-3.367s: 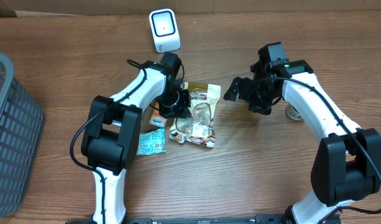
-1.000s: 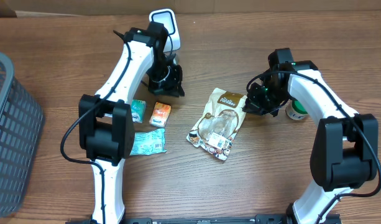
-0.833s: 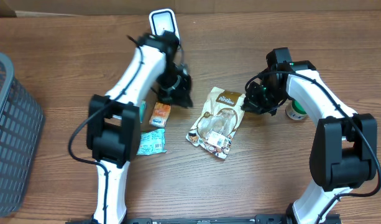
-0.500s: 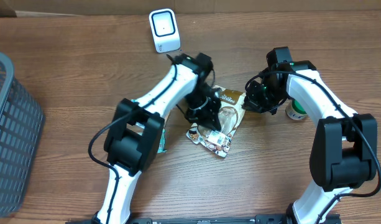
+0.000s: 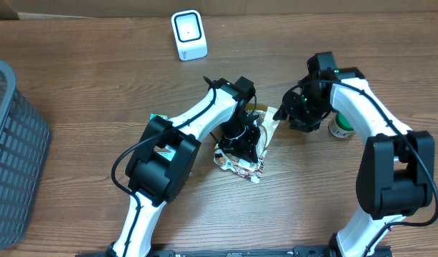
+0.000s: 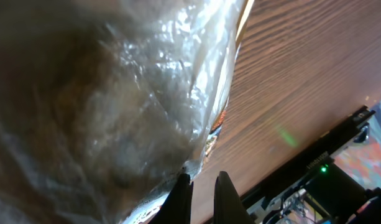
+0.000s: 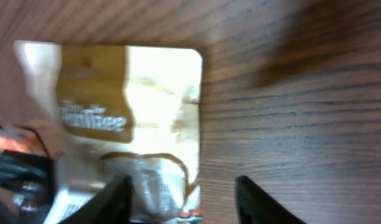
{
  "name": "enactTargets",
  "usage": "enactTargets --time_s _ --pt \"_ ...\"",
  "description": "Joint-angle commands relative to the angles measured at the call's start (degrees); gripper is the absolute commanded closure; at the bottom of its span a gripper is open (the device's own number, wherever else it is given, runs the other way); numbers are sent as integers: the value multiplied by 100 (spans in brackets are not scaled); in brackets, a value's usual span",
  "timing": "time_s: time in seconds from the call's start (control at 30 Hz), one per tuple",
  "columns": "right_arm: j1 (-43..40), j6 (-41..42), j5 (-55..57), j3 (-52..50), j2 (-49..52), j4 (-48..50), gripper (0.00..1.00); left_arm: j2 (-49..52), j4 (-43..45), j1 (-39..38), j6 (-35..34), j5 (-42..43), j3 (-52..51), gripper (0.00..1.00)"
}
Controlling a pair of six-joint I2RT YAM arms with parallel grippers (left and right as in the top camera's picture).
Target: Scan the item barcode
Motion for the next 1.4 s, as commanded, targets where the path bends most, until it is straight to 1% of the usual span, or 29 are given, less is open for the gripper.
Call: enactTargets --time_s 0.0,0.03,0.1,0.13,0.2,0.3,0.43,0.53,0.57,0.6,0.67,0.7,0.83,0.93,1.07,1.2,1.37 --pt "-63 -409 35 632 -50 -105 35 48 22 -4 -138 -1163 -125 96" --pt "-63 -503 37 800 -50 -173 29 48 20 9 -105 -1331 -125 95" --pt "-63 -675 37 1043 -50 -219 23 48 22 28 74 -1528 -122 96" --pt "-63 -765 39 1147 -50 -210 21 46 17 48 201 -1596 -114 96" --pt "-63 -909 42 1237 -50 -125 20 46 -33 90 546 -1709 -70 96" --pt "-63 -1051 46 1235 -37 31 21 46 -105 125 1215 -2157 -4 96" --pt "-63 -1110 144 1231 -28 63 21 46 -61 125 2046 -3366 -2 96" --pt "-63 -1268 144 1231 -28 66 21 46 81 116 3075 -4111 -2 96" --pt "-63 -1320 146 1231 -28 68 20 46 164 114 3473 -4225 -2 96" --pt "-63 -1366 149 1231 -28 68 20 46 240 114 3703 -4284 -2 96" --pt "-63 -1504 146 1231 -28 68 20 46 439 114 3974 -4275 17 96" --pt "-63 -1593 144 1231 -28 66 20 46 507 114 3995 -4273 61 96" --pt "-63 -1753 142 1231 -26 76 19 4 431 72 3989 -4122 356 96" --pt "-63 -1751 142 1231 -26 133 19 -162 240 94 3904 -3670 669 96" --pt "-63 -1753 120 1226 -26 236 20 -557 129 321 3517 -3032 988 96" --pt "-50 -1838 66 1226 48 413 19 -1091 114 721 2618 -2618 1099 96" --pt "2 -1958 -72 1222 396 782 20 -1670 -15 1346 664 -2608 1099 96"
